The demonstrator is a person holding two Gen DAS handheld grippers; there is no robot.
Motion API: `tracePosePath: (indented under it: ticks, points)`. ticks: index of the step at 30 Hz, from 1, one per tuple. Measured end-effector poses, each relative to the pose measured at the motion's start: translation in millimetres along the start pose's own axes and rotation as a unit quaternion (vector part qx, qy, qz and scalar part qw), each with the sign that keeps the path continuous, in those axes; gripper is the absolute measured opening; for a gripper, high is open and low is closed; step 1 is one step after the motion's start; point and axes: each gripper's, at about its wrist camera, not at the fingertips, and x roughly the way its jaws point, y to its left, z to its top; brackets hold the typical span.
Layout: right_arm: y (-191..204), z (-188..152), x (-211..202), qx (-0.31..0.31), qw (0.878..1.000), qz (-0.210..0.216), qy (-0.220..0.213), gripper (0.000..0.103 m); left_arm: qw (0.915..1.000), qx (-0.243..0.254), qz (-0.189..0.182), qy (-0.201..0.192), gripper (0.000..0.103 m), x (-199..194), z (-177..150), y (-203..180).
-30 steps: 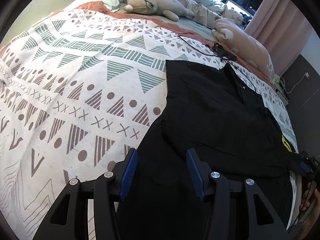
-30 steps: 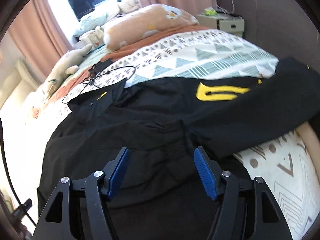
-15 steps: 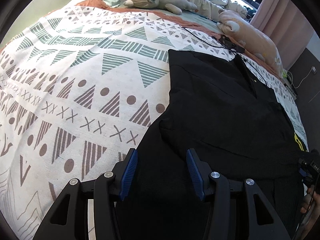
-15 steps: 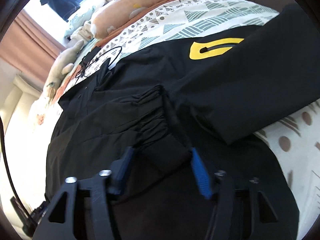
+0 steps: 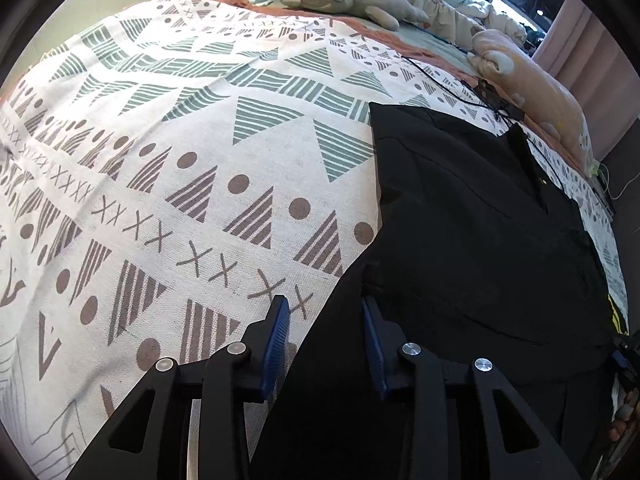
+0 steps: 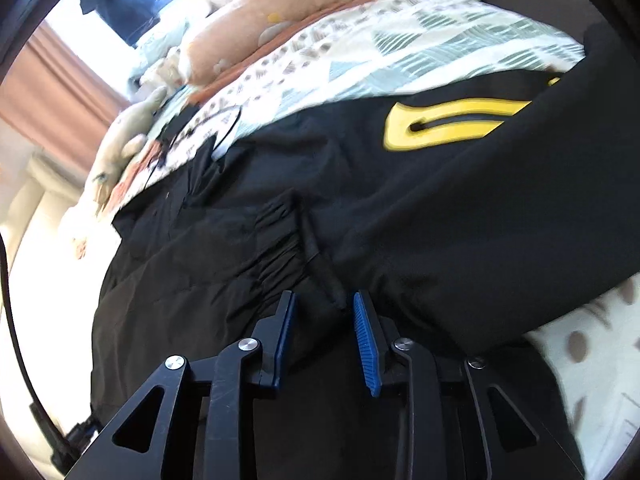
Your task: Fold large clothes
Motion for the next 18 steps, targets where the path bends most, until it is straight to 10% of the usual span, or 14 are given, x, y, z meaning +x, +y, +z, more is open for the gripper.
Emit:
tracePosePath:
  ticks: [4, 9, 18]
  points:
    - [-9.5, 5.3, -34.5, 0.015, 0.999, 0.001, -0.043, 0.073, 0.9999, 0.001, -0.015, -0.007, 0.043, -16.0, 0.3, -3.7]
    - [-18.4, -0.6, -68.7, 0.006, 0.997, -0.023, -0.068, 0.074, 0.9986, -0.009, -0.042, -0.029, 0.084, -40.0, -2.1, -7.4]
    - [-89.7, -2.0, -123.5, 0.128, 0.980, -0.019, -0.149, 0.074, 0.9956, -0.012, -0.086, -0.036, 0.084, -68.6, -16.6, -29.1]
